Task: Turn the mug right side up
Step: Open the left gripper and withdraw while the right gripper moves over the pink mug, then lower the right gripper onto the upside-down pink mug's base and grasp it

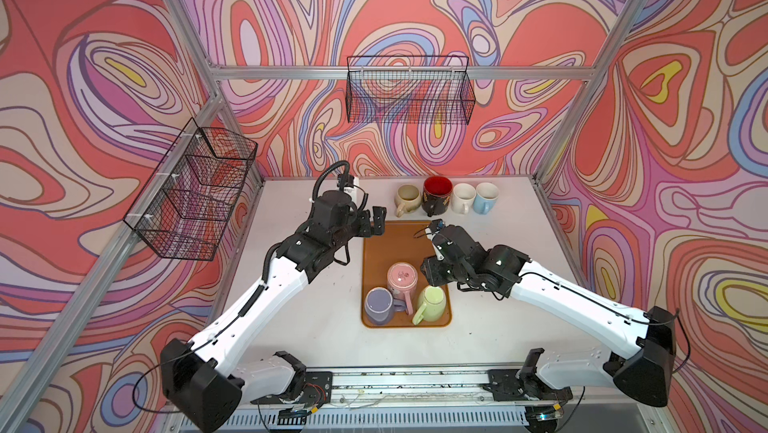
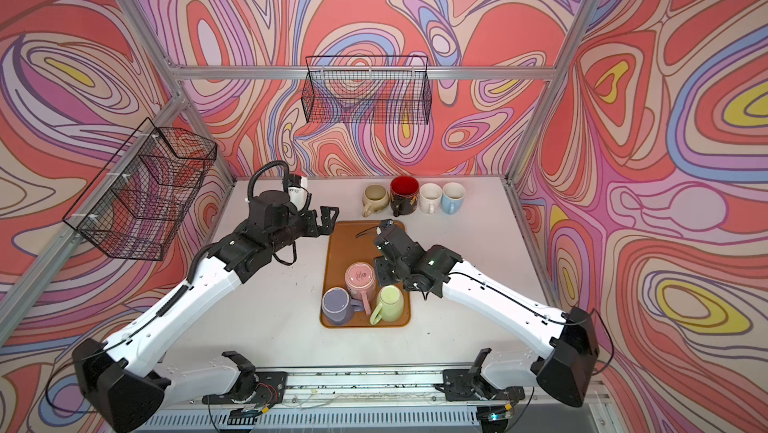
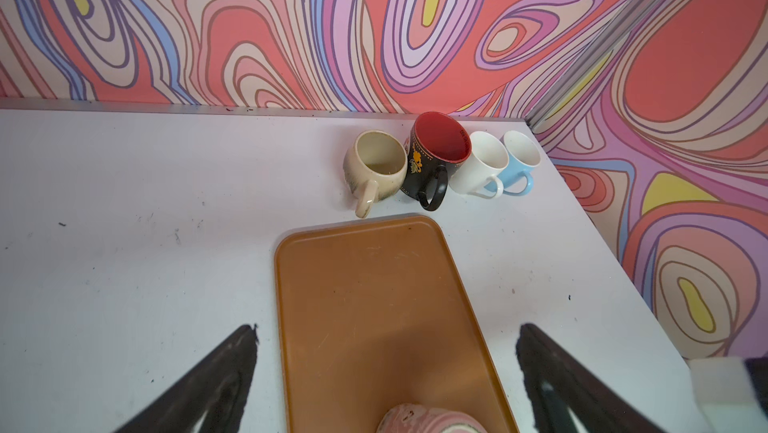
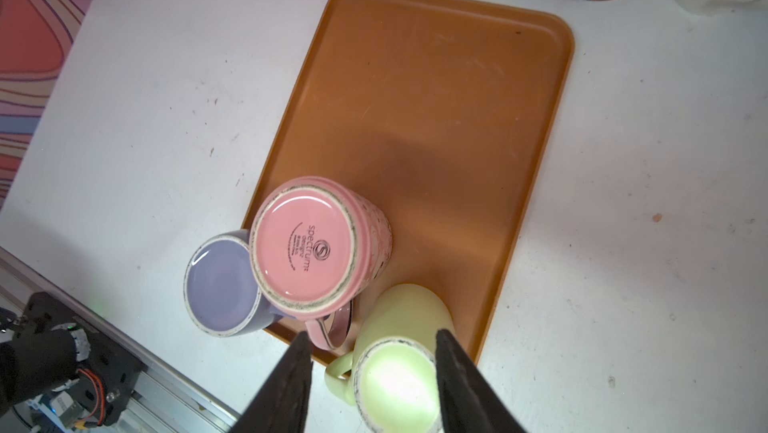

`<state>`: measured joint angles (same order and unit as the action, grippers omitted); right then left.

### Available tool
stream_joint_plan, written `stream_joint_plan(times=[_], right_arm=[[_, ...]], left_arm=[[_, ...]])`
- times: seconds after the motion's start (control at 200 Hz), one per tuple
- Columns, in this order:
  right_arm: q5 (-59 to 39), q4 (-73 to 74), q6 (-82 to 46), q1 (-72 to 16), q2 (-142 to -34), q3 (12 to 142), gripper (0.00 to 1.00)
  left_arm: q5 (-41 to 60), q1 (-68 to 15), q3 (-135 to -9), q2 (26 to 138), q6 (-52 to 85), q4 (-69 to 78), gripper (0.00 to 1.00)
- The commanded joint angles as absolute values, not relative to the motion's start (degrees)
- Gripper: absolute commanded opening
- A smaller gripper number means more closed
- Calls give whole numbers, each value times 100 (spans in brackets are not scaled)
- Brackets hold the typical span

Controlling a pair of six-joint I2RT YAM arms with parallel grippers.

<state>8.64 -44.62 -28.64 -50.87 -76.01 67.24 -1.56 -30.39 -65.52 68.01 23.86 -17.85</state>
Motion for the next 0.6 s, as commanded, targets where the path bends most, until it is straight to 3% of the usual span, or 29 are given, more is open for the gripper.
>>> stream_joint_plan(times=[0.0,0.26,0.596], right_arm=[[1497,-4593,-3218,-5486,-7750,6864,51],[1695,-4656,-3811,-6165,-8312,6931,52],[1928,-4686,-4447,-6346,-8959,7068,51]], left_arm=[[-197,-3069,-6285,6240,2444,-2359,100],[-416,-3068,-5678,4852,2209,-2982,100],[-191,-3070,-5537,4374,1963,-3381,100]])
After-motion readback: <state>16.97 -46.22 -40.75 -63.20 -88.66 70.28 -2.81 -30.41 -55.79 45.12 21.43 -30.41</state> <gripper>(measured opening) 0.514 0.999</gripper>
